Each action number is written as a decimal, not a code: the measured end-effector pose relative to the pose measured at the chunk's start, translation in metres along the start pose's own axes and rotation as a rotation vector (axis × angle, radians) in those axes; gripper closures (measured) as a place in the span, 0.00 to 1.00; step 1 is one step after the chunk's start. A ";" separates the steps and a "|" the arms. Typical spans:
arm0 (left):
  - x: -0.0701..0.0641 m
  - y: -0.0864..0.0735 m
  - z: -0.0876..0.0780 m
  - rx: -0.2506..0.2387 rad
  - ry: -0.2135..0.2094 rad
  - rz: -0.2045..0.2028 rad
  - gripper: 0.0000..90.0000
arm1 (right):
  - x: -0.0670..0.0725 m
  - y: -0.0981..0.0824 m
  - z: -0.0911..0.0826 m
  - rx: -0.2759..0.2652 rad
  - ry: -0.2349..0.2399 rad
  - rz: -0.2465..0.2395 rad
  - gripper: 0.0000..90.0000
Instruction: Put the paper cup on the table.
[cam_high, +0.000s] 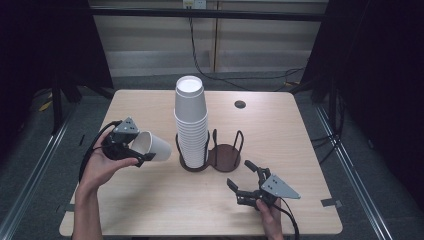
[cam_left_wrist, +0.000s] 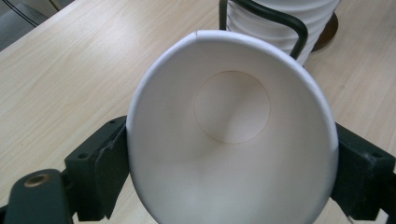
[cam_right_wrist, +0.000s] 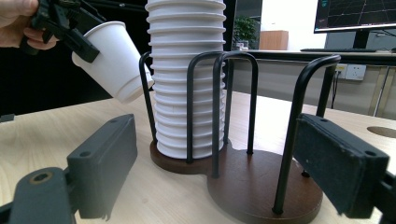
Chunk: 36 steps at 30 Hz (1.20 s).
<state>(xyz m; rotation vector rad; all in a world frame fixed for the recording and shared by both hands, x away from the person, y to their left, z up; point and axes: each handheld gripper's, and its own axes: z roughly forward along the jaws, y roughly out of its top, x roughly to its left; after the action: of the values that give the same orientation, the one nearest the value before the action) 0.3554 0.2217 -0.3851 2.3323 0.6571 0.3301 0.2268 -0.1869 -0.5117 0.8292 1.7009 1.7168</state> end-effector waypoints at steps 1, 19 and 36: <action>0.001 0.001 0.001 0.003 0.009 -0.012 0.14 | 0.000 0.000 0.000 0.000 0.000 0.000 0.15; 0.005 0.022 0.041 0.302 0.014 0.038 0.13 | 0.000 0.000 0.000 0.004 -0.006 0.002 0.15; 0.016 0.032 0.054 0.449 0.014 0.064 0.11 | 0.000 0.000 0.001 0.009 -0.004 -0.004 0.15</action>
<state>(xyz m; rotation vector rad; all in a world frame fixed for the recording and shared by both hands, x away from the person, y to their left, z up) 0.4021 0.1801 -0.4019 2.7840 0.7227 0.2457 0.2274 -0.1861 -0.5113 0.8326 1.7076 1.7050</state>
